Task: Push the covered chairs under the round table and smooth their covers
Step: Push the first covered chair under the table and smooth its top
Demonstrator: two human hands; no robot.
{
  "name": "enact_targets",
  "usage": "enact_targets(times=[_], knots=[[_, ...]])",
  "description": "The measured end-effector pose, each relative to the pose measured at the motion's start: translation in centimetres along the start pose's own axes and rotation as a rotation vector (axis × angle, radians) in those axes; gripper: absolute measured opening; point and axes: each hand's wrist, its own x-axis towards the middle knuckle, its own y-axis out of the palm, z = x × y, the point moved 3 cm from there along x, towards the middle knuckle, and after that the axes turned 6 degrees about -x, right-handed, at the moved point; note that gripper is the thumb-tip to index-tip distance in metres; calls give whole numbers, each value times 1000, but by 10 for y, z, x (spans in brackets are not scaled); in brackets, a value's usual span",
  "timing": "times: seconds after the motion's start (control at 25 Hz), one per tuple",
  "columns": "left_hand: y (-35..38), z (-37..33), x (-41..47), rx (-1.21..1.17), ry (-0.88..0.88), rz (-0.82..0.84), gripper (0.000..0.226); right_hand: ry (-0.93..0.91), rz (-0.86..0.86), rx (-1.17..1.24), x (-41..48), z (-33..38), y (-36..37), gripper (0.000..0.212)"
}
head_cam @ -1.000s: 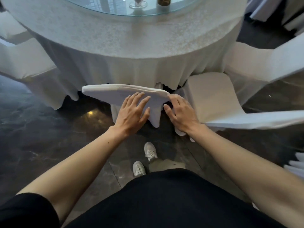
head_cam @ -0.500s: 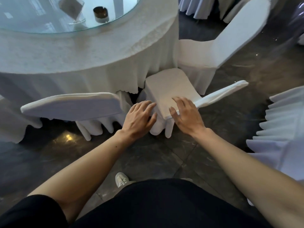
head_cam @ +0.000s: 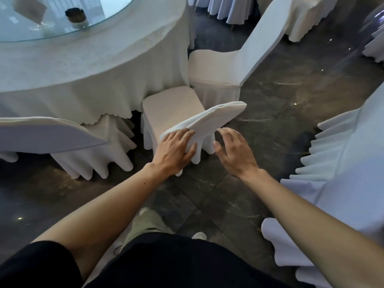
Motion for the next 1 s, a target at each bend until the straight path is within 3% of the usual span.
enact_targets(times=[0.44,1.0], knots=[[47,-11,114,-113,-132,-105,46,-87,53,-46,99,-87,-7,60],[76,1,139,12,-428,-242,36,-487,350,-107,199,-136,31,69]])
